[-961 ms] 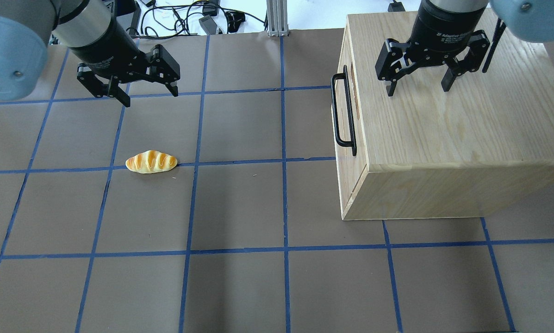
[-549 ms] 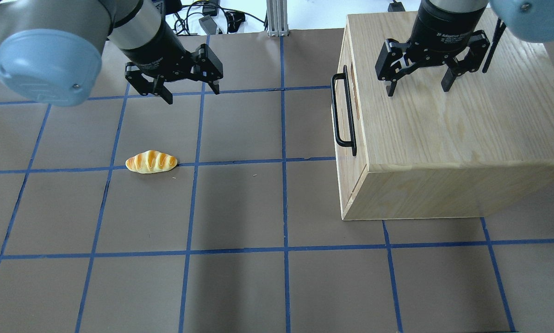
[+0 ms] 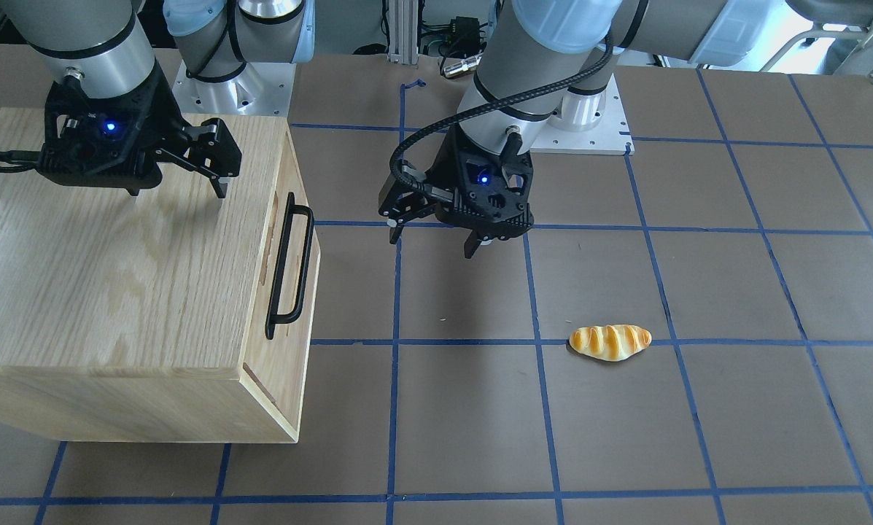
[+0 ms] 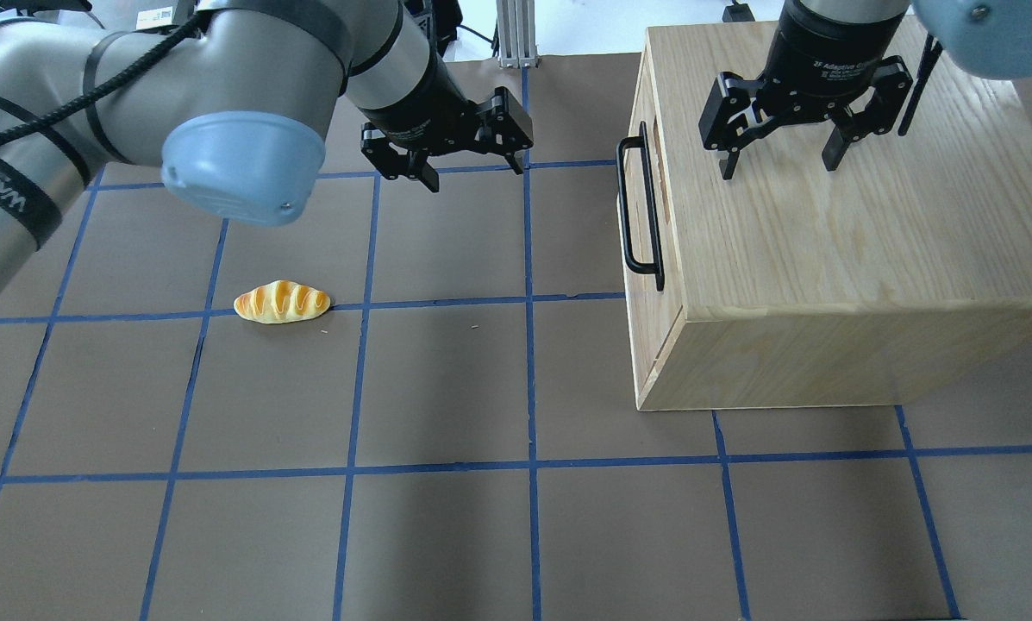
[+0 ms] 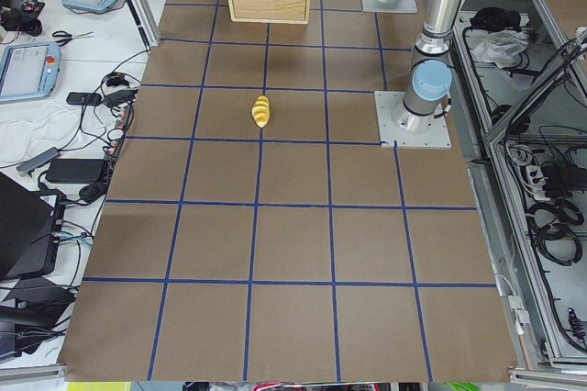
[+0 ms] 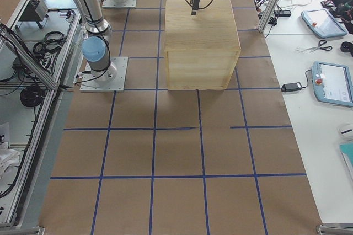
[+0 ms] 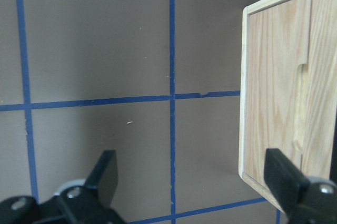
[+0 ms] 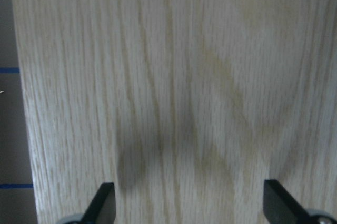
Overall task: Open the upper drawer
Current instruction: 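Move the left gripper toward the black drawer handle on the cabinet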
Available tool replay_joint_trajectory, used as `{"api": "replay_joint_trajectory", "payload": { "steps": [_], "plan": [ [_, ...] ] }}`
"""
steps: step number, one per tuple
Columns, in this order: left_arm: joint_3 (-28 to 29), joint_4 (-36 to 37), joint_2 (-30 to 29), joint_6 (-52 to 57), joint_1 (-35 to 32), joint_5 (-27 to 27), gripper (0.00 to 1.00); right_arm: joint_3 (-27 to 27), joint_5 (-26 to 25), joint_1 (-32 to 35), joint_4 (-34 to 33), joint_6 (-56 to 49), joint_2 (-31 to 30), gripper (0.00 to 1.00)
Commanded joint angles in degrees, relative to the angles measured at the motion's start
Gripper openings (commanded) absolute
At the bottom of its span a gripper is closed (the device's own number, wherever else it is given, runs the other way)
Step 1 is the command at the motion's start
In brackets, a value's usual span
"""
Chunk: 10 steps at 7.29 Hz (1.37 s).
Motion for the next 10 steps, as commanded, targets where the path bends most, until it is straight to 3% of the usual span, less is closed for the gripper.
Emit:
{"api": "replay_joint_trajectory", "payload": {
  "steps": [1, 5, 10],
  "plan": [
    [0.0, 4.1, -2.6, -4.7, -3.7, -0.3, 1.0, 0.0, 0.0, 0.0, 0.0, 0.1, 0.0, 1.0],
    [0.0, 8.5, -5.6, -5.7, -6.1, -0.3, 1.0, 0.0, 0.0, 0.0, 0.0, 0.1, 0.0, 1.0],
    [0.0, 9.1, -6.6, -6.7, -7.6, -0.4, 1.0, 0.0, 0.0, 0.0, 0.0, 0.1, 0.0, 1.0]
  ]
}}
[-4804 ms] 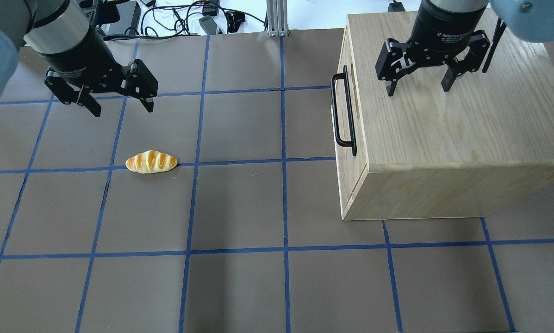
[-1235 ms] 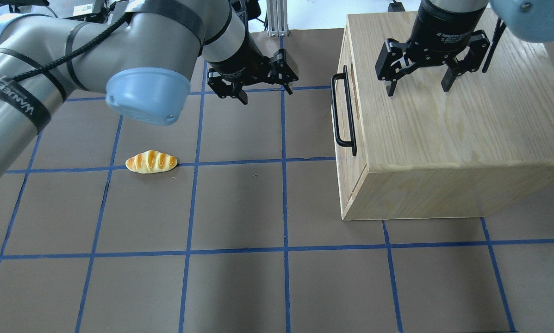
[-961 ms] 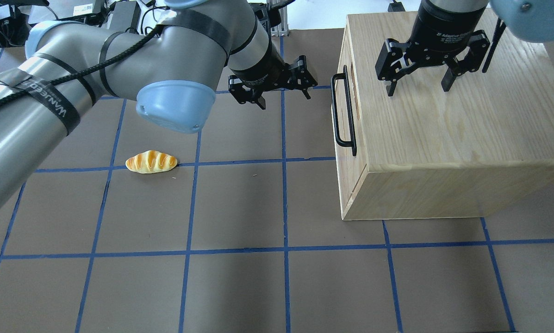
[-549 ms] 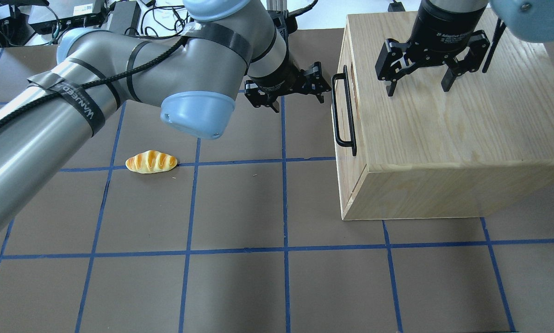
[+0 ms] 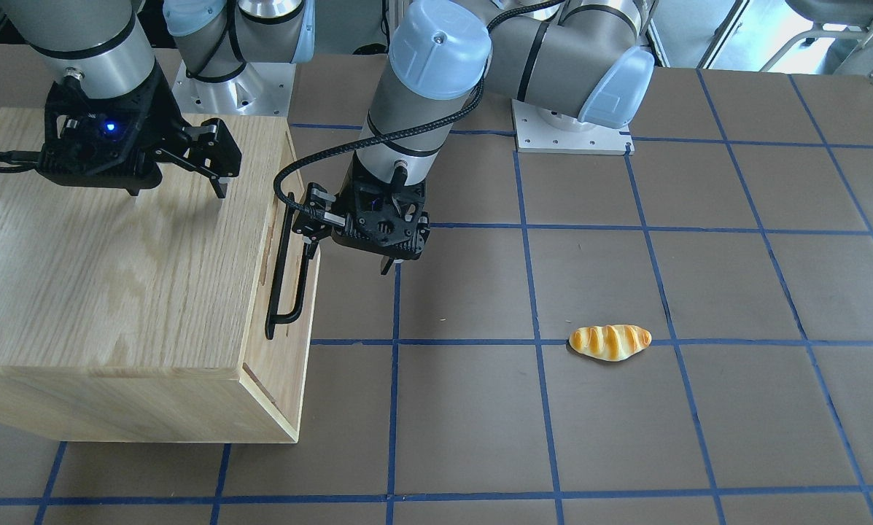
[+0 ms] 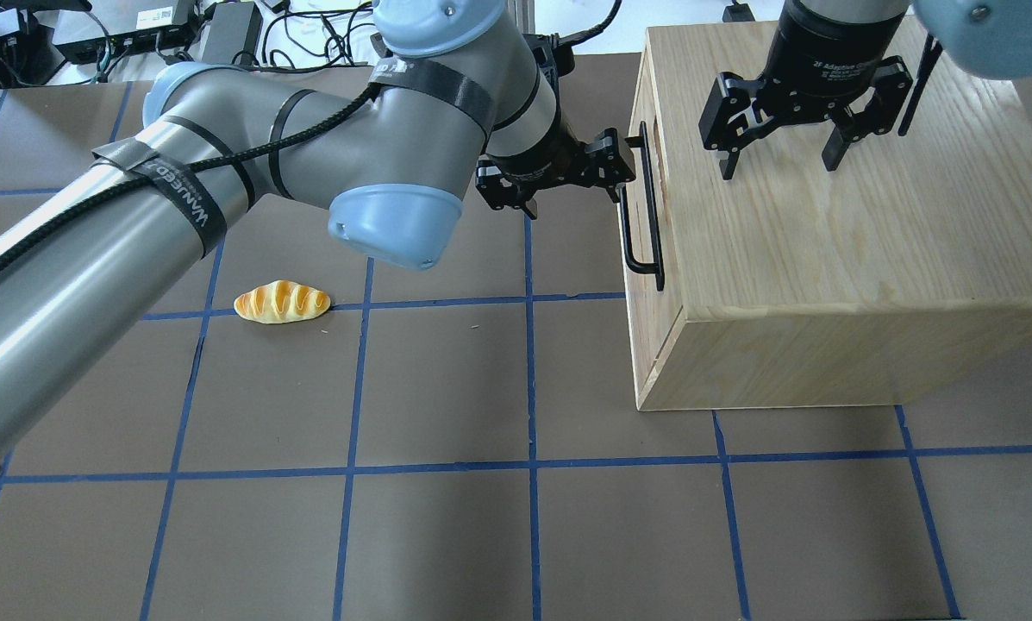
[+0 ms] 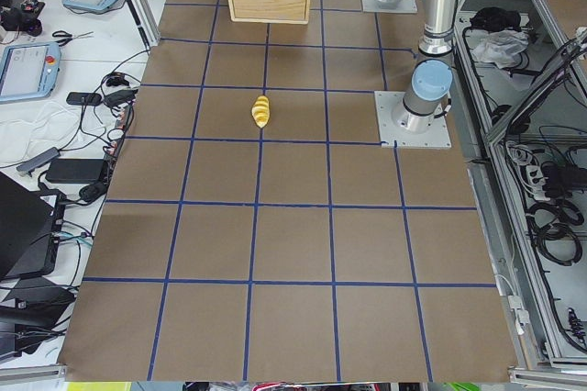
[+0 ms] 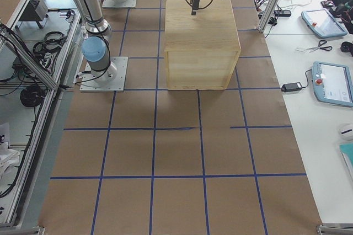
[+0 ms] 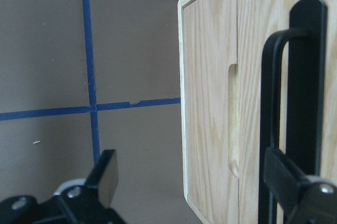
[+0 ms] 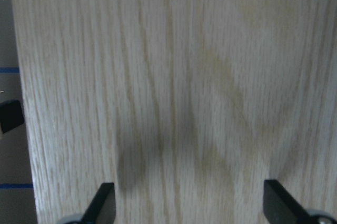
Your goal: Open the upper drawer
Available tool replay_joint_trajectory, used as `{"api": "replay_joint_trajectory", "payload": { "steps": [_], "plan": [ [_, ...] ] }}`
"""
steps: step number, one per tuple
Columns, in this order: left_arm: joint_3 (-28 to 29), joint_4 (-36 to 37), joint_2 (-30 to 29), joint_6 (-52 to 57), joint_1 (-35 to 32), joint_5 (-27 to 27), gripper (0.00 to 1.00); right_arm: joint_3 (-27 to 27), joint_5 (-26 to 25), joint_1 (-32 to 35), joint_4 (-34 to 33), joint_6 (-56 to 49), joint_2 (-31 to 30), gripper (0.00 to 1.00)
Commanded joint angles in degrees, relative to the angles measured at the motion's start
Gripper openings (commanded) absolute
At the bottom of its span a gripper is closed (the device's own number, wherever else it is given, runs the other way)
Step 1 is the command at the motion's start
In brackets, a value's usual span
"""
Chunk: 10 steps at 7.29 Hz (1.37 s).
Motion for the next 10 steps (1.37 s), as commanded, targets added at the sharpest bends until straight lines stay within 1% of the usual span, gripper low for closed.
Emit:
{"api": "replay_joint_trajectory", "payload": {
  "steps": [1, 4, 6, 10],
  "plan": [
    [0.0, 0.4, -0.4, 0.0, -0.6, 0.0, 1.0, 0.0, 0.0, 0.0, 0.0, 0.0, 0.0, 1.0],
    [0.0, 1.6, -1.0, 0.1, -0.7, -0.1, 1.0, 0.0, 0.0, 0.0, 0.0, 0.0, 0.0, 1.0],
    [0.0, 4.6, -2.0, 0.1, -1.5, -0.1, 1.0, 0.0, 0.0, 0.0, 0.0, 0.1, 0.0, 1.0],
    [0.1, 4.8, -2.8, 1.3, -1.6, 0.1, 1.0, 0.0, 0.0, 0.0, 0.0, 0.1, 0.0, 1.0]
  ]
}}
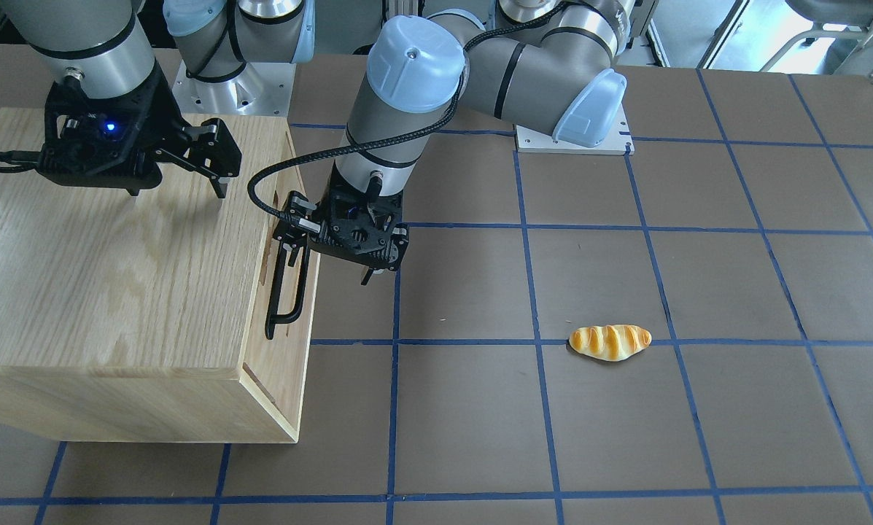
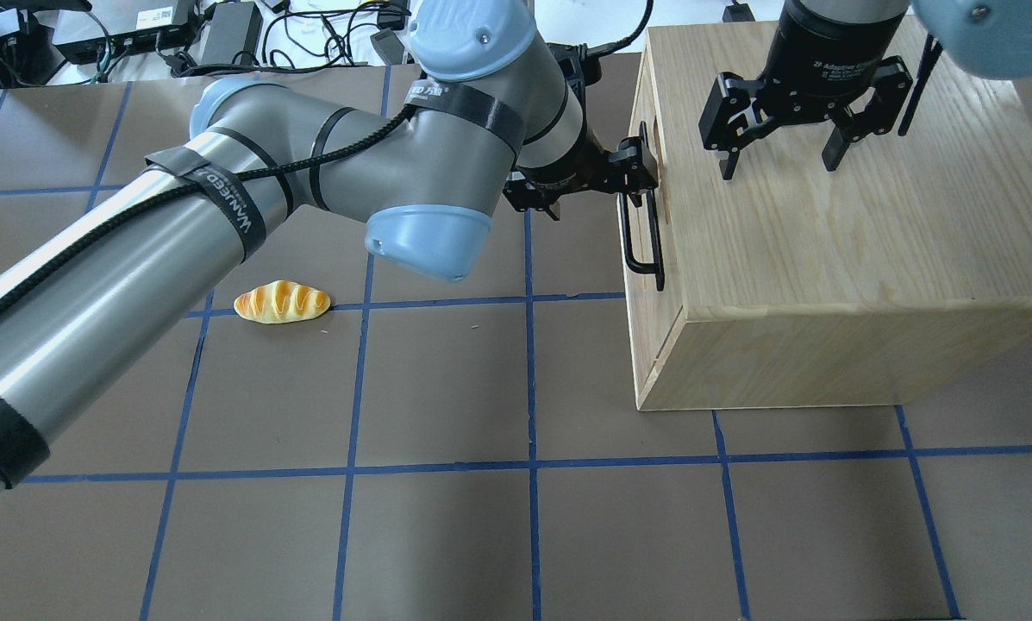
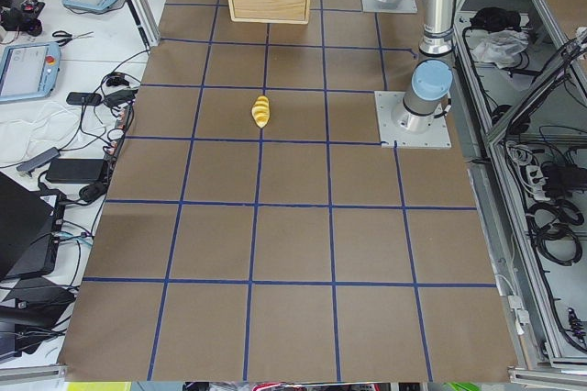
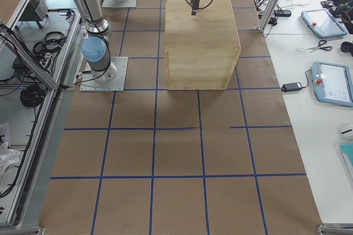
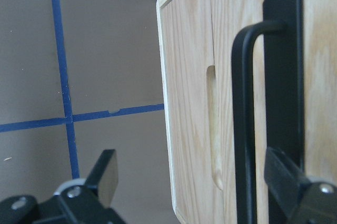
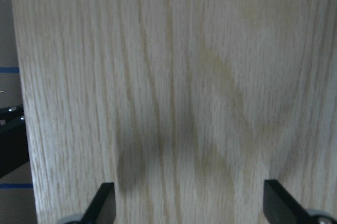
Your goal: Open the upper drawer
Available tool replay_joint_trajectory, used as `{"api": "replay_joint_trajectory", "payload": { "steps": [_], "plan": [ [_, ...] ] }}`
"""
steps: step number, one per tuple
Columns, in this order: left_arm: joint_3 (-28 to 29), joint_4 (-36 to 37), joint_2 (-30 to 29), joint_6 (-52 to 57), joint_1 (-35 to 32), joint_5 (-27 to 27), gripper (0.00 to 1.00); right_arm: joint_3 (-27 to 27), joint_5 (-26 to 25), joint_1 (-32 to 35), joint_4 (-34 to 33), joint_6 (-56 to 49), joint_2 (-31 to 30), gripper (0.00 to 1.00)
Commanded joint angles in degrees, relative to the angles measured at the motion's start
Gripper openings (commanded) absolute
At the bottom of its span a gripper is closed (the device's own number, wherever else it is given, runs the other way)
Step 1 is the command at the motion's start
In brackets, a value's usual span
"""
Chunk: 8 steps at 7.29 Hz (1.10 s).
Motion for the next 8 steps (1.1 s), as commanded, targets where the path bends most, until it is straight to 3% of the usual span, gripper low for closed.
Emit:
{"api": "replay_joint_trajectory", "payload": {
  "steps": [1, 8],
  "plan": [
    [0.1, 0.1, -0.5, 1.5, 0.0, 0.4, 1.0, 0.0, 0.0, 0.0, 0.0, 0.0, 0.0, 1.0],
    [0.6, -0.3, -0.7, 3.7, 0.2, 3.8, 1.0, 0.0, 0.0, 0.0, 0.0, 0.0, 0.0, 1.0]
  ]
}}
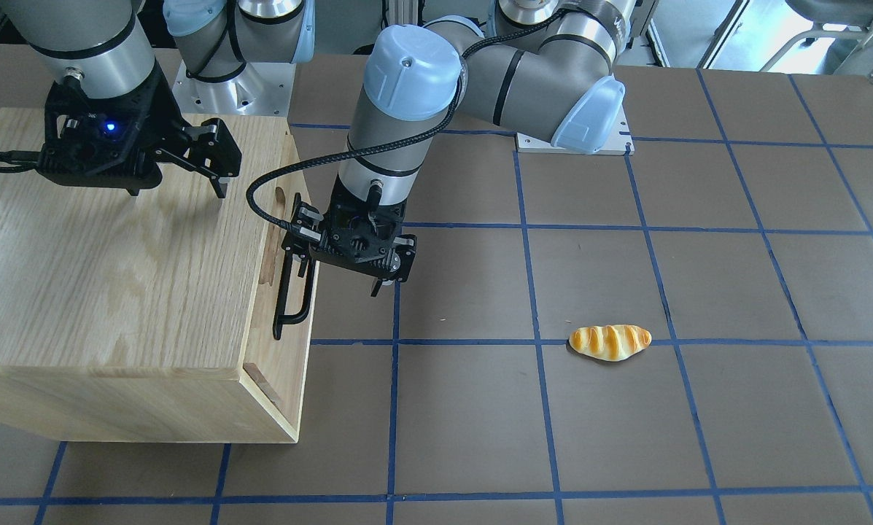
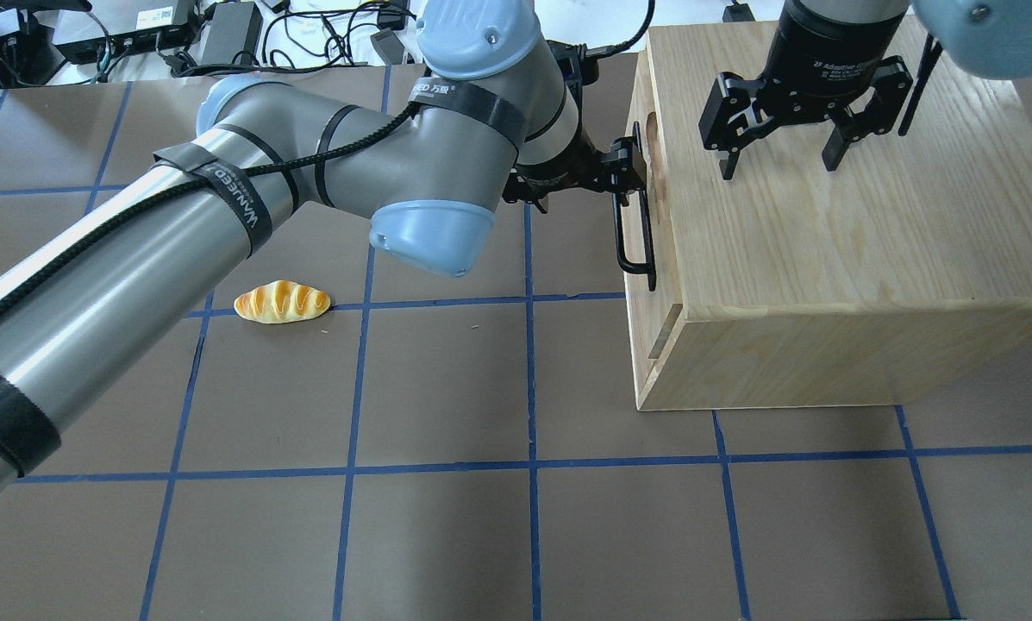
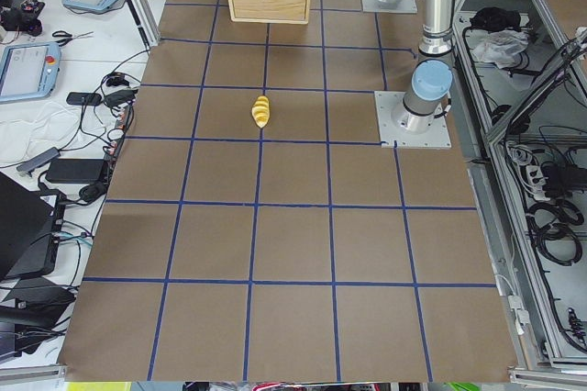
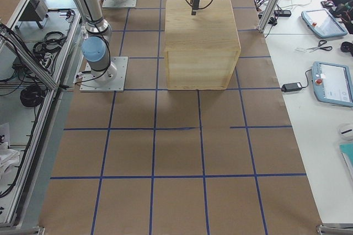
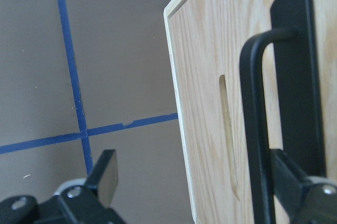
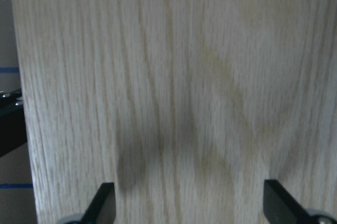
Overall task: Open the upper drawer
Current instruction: 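Pull the drawer handle with the left gripper away from the cabinet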
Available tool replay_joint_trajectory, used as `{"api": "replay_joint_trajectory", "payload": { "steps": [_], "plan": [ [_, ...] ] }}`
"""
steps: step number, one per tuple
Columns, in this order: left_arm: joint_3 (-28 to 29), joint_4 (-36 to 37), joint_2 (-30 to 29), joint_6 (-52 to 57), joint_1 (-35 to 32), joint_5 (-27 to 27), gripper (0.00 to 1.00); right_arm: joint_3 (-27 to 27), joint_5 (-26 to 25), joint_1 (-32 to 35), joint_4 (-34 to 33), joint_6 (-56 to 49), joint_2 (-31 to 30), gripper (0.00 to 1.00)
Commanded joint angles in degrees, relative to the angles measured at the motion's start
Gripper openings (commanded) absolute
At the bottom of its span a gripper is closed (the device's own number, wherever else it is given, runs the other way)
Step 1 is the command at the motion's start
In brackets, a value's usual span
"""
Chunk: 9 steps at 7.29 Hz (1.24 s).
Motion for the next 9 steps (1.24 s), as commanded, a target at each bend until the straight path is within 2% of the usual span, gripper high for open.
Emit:
{"api": "replay_joint_trajectory", "payload": {
  "steps": [1, 6, 9],
  "plan": [
    [0.1, -0.3, 0.3, 0.4, 0.2, 0.3, 1.0, 0.0, 0.0, 0.0, 0.0, 0.0, 0.0, 1.0],
    [0.2, -1.0, 0.7, 1.2, 1.1, 1.8, 1.0, 0.1, 0.0, 0.0, 0.0, 0.1, 0.0, 1.0],
    [0.0, -3.9, 1.2, 3.0, 1.9, 3.9, 1.0, 0.0, 0.0, 0.0, 0.0, 0.1, 0.0, 1.0]
  ]
}}
